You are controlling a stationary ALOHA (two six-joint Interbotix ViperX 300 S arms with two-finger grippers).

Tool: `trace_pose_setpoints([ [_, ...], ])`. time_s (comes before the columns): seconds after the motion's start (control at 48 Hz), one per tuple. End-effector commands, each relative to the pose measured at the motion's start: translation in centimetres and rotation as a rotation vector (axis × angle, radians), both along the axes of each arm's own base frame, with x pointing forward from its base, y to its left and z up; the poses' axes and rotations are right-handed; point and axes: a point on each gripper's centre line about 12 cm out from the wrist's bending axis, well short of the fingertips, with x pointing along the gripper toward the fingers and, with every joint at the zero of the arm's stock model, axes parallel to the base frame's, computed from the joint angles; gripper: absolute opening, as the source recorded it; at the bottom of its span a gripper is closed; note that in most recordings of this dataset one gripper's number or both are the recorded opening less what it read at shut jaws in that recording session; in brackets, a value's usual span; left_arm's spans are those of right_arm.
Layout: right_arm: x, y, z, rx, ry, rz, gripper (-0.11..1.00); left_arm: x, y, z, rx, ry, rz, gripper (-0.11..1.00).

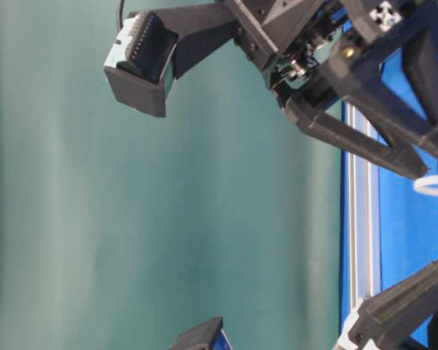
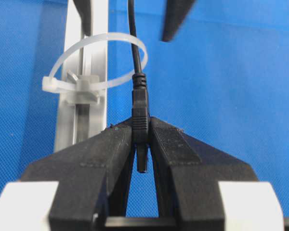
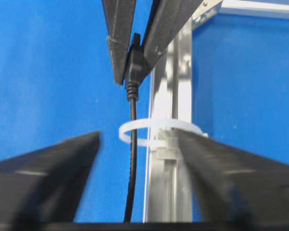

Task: Insert the wire through the string loop located in the center.
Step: 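Open the right gripper and pull the cable leftward with the left gripper, then release the cable from the left gripper and withdraw both grippers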

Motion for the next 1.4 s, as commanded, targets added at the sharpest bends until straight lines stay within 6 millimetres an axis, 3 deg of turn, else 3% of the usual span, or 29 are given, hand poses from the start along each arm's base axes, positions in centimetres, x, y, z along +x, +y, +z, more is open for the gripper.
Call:
trace_pose_setpoints([
  [0.0,0.3,0.5,0.9,0.001,-0.028,0.012,0.71,0.4,-0.1,0.8,-0.001,-0.029,-0.005,0.08],
  [0.083,0.2,0.6,0.9,0.002,-0.028,0.016,0.9,0.4,-0.1,0.9,-0.001,-0.031,-0.006,0.08],
  [0.125,0.2,0.7,0.9,0.003,-0.027,0.017,0.94,0.4,-0.1,0.9,-0.003,-0.031,-0.004,0.08],
  [0.375,0.0,1.1,1.0,0.003,-0.029,0.027,0.92,-1.2,-0.3,0.9,-0.002,-0.017,-0.014,0.08],
  [0.979,-0.9,1.2,1.4,0.003,-0.032,0.032,0.92,-12.5,1.1,1.6,-0.01,0.026,-0.03,0.08],
  [1.375,-1.0,1.2,1.6,0.002,-0.04,0.035,0.92,-13.7,1.2,1.3,-0.009,0.135,-0.035,0.08],
])
